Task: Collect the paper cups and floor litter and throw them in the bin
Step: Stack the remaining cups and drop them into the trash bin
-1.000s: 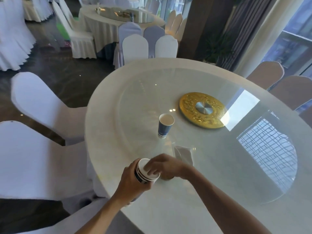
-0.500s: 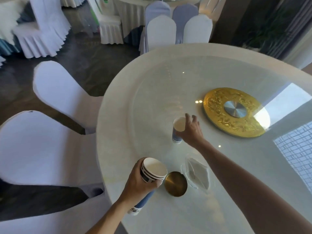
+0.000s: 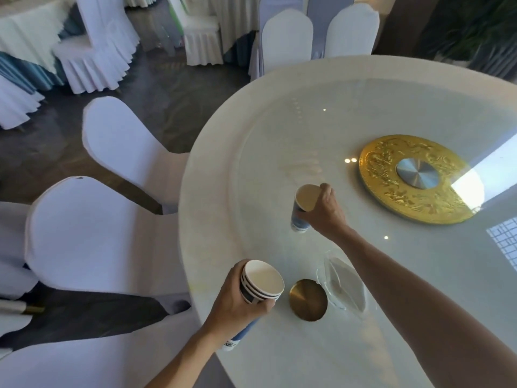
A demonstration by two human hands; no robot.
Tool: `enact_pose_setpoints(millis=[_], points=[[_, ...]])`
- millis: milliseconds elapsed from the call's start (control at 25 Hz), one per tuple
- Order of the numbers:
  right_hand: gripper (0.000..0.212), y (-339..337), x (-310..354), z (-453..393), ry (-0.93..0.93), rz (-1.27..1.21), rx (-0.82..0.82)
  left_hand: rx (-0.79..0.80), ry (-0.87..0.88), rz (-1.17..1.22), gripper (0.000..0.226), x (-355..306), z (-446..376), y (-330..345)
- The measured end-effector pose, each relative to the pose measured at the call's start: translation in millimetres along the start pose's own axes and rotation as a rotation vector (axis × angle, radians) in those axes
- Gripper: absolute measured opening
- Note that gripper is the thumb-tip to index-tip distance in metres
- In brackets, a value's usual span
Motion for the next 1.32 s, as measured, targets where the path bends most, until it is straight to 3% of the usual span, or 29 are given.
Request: enact_pose_setpoints(millis=[160, 360, 440, 600, 720, 840, 1120, 1320], points=[[0.086, -28.0, 17.3, 36.8, -0.038, -0.107, -0.028, 0.001, 0.085, 0.027, 0.075, -27.3, -2.1, -13.7], [0.105, -64.0, 38.1, 114.6, -0.034, -0.247, -0.087, -0.055, 0.138, 0.163, 0.076, -72.5, 9.9, -43.0], [0.096, -71.3, 45.0, 162.2, -0.026, -0.279, -0.129, -0.078, 0.182, 0.203, 0.078, -89.8, 21.2, -57.3], [0.099, -73.7, 32.1, 251.9, 0.040, -0.350, -0.122, -0.146, 0.266, 0.280, 0.082, -122.9, 44.6, -71.9], [0.097, -63.5, 11.1, 316.2, 0.092, -0.431, -0.114, -0.077, 0.341, 0.338, 0.079, -147.4, 67.0, -65.2], [0.096, -38.8, -15.5, 367.2, 0.184, -0.398, -0.088, 0.020, 0.350, 0.400, 0.078, -164.0, 89.3, -37.4], [0.068, -40.1, -74.3, 469.0, 0.293, -0.440, -0.093, 0.229, 0.236, 0.436, 0.083, -168.0, 153.4, 67.7], [0.072, -56.0, -136.1, 555.2, 0.350, -0.574, -0.168, 0.396, 0.111, 0.441, 0.087, -153.7, 229.2, 161.8]])
Point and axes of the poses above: each hand's wrist, its own z-axis away from the middle knuckle, its own y-axis out of the palm, x = y × z, the point moved 2 cm from there along -z, towards the middle knuckle, and after that the axes turned 7 degrees about z, right-handed, at the moved point
